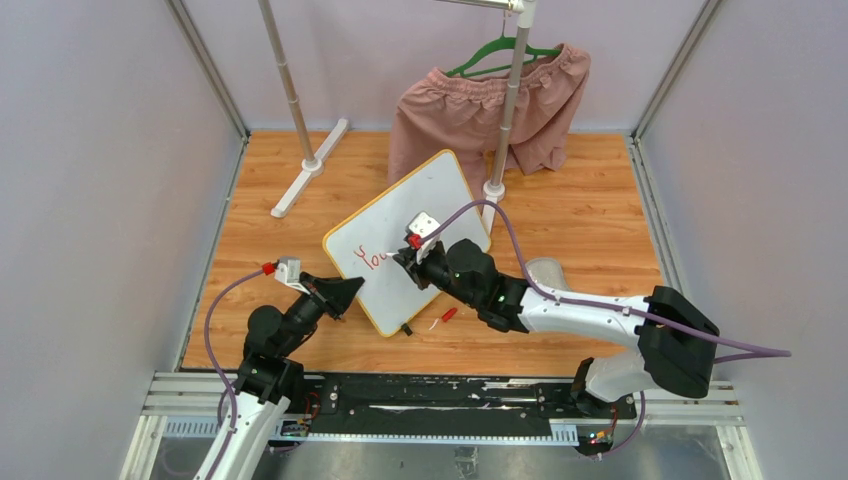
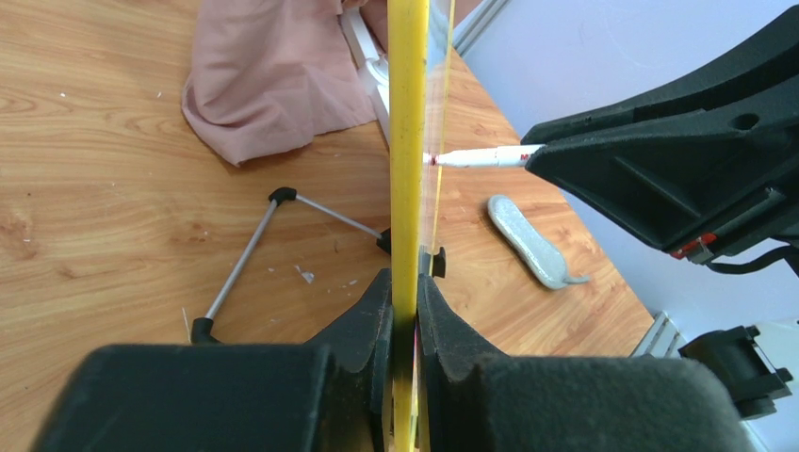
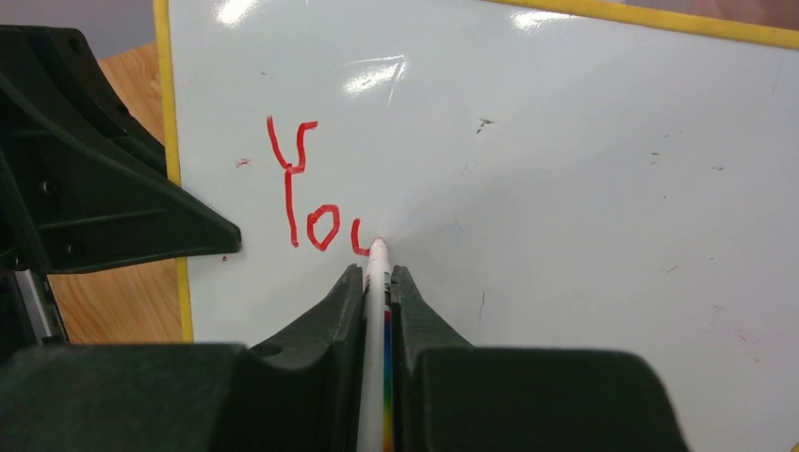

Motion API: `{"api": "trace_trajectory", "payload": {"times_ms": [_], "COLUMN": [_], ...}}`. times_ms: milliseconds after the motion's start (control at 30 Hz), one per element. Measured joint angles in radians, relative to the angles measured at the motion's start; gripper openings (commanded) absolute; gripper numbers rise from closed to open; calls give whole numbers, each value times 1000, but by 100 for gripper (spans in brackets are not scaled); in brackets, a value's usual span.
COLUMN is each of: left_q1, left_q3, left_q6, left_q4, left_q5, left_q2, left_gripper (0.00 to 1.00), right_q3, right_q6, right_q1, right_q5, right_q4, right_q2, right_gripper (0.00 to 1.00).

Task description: Write a sentence on the whiteboard

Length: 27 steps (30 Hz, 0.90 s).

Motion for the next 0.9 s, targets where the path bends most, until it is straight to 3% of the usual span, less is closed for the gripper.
{"api": "trace_trajectory", "payload": {"times_ms": [900], "left_q1": [0], "left_q3": [0], "left_q6": [0], "left_q4": [1], "left_q5": [2], "left_q2": [0], "left_gripper": [0], "right_q3": [37], "right_q6": [-3], "right_q1": [-11], "right_q5": [0], "right_q4": [-3], "right_q2": [11], "right_gripper": [0]}}
